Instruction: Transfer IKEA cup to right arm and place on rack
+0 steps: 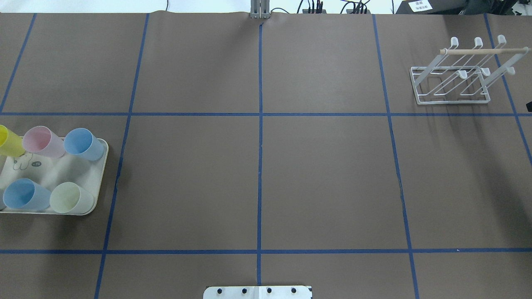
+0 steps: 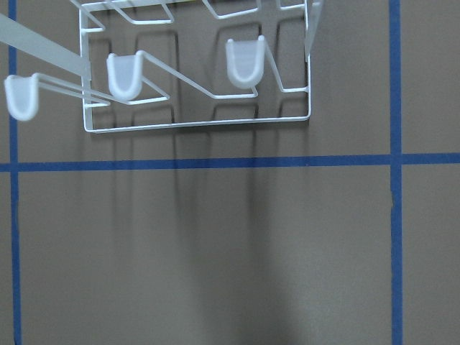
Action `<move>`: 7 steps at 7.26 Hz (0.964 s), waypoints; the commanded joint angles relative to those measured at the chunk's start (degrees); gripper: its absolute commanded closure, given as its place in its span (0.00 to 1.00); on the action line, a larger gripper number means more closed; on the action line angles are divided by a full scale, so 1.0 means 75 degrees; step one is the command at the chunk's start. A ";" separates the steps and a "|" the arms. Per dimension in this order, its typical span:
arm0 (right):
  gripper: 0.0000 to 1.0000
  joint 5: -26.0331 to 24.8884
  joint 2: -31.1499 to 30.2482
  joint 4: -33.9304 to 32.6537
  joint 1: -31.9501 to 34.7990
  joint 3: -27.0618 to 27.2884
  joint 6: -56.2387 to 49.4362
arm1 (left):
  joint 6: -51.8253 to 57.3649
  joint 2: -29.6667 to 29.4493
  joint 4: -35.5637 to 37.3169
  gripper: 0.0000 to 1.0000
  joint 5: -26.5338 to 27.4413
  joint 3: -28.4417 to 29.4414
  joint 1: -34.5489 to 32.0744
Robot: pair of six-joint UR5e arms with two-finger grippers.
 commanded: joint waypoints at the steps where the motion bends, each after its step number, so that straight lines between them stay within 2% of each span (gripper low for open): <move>1: 0.00 -0.0001 0.0003 -0.0011 -0.0027 -0.0022 0.0000 | -0.0020 -0.0001 -0.0307 0.19 -0.0045 0.0185 0.0123; 2: 0.01 -0.0001 0.0003 -0.0012 -0.0027 -0.0034 0.0000 | 0.0003 -0.0013 -0.0320 0.42 -0.0081 0.0383 0.0158; 3: 0.00 -0.0001 0.0003 -0.0012 -0.0039 -0.0034 0.0000 | 0.0003 -0.0071 -0.0320 0.79 -0.0093 0.0385 0.0251; 4: 0.00 0.0011 0.0026 -0.0012 -0.0050 -0.0022 0.0012 | 0.0038 -0.0060 -0.0587 1.00 -0.0093 0.0374 0.0252; 5: 0.01 0.0011 0.0073 -0.0012 -0.0062 -0.0034 0.0000 | -0.0031 0.0010 -0.0706 1.00 -0.0209 0.0002 0.0229; 6: 0.00 0.0023 0.0131 -0.0012 -0.0155 -0.0046 0.0012 | -0.0032 0.0022 -0.0405 1.00 -0.0616 -0.0489 0.0136; 7: 0.00 0.0034 0.0306 -0.0012 -0.0388 -0.0046 0.0000 | -0.0032 -0.0024 0.0178 1.00 -0.0701 -0.1027 -0.0306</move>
